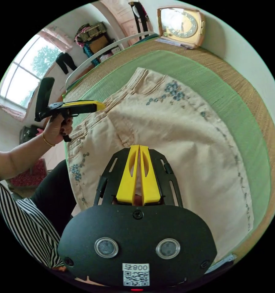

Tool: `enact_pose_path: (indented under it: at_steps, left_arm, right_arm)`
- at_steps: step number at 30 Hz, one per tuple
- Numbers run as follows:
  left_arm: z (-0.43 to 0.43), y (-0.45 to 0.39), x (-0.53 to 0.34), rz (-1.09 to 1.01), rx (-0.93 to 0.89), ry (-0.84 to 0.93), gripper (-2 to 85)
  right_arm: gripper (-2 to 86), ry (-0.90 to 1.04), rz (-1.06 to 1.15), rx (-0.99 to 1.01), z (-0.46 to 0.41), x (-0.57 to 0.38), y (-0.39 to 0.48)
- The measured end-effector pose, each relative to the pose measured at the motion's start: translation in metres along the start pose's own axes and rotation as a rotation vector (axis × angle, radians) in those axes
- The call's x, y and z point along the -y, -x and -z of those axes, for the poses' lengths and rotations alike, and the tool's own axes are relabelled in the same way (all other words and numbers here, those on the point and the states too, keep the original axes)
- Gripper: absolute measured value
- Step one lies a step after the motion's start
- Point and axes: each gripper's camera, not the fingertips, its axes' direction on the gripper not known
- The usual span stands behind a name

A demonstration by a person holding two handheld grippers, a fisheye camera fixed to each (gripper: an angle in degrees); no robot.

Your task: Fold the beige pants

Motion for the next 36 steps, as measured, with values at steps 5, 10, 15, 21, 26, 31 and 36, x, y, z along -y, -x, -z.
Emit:
enact_pose_path:
  at_steps: [5,10,15,21,26,31,36]
  left_arm:
    - [0.024,-0.008,0.068,-0.171,0.028,0.056,7.4]
    - [0.025,-0.024,0.119,-0.258,0.098,0.128,8.5]
    - [0.021,-0.045,0.152,-0.344,0.110,0.255,9.3]
    - [0.008,-0.082,0.174,-0.477,0.125,0.442,11.2]
    - [-0.013,-0.114,0.178,-0.579,0.193,0.603,12.3]
    - [-0.016,-0.141,0.179,-0.620,0.230,0.653,11.9]
    - [-0.020,-0.164,0.177,-0.630,0.238,0.697,11.6]
  right_arm:
    - [6.7,-0.036,-0.056,-0.090,-0.007,0.028,-0.058]
    - [9.0,0.004,-0.066,-0.188,-0.038,0.059,-0.106]
    - [9.2,0.069,-0.054,-0.198,-0.076,0.082,-0.135]
    - [8.8,0.158,-0.038,-0.210,-0.123,0.096,-0.154]
    - [8.6,0.192,0.010,-0.260,-0.154,0.106,-0.152]
    - [8.6,0.236,0.056,-0.261,-0.174,0.123,-0.155]
    - [8.1,0.244,0.050,-0.238,-0.181,0.133,-0.166]
